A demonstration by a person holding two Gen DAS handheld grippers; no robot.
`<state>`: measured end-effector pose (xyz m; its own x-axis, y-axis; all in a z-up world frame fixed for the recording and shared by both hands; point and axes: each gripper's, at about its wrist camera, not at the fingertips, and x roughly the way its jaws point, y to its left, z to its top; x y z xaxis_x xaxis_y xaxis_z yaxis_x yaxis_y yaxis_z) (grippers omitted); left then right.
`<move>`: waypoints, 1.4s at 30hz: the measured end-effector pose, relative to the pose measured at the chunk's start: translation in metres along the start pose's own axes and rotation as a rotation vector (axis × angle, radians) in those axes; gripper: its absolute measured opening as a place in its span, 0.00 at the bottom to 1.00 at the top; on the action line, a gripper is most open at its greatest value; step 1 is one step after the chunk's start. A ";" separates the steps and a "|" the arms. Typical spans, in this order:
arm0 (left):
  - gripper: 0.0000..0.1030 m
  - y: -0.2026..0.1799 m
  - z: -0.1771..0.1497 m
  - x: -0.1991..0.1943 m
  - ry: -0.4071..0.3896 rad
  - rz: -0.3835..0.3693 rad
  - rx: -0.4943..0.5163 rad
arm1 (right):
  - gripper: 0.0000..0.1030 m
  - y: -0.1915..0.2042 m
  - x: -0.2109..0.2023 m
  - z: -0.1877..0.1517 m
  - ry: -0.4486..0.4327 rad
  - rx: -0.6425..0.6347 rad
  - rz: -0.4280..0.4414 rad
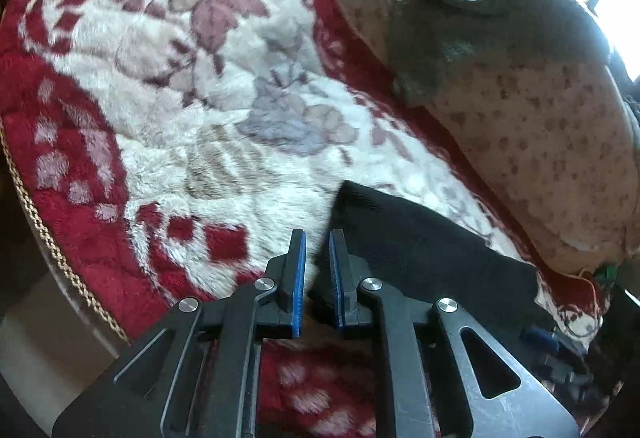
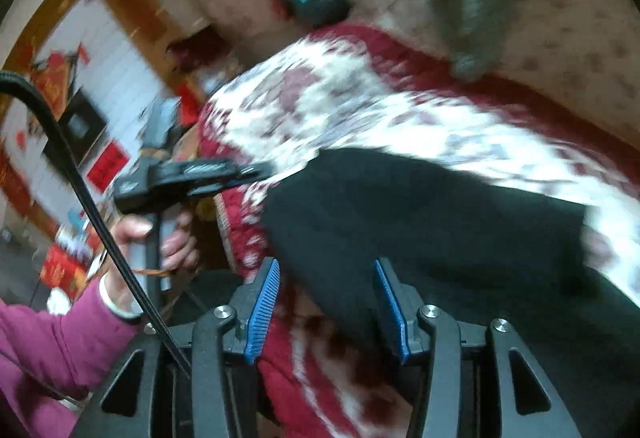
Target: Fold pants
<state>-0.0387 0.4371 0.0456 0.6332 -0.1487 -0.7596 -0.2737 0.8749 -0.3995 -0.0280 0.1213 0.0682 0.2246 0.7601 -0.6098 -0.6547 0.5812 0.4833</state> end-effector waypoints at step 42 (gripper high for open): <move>0.26 -0.242 -0.108 0.016 0.060 -0.059 0.357 | 0.45 -0.110 -0.207 -0.075 -0.236 0.217 -0.252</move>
<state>-0.0404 0.1735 0.0752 0.5936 -0.2212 -0.7738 0.0385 0.9682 -0.2472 -0.0570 -0.1219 0.0946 0.5343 0.6174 -0.5773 -0.3961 0.7862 0.4743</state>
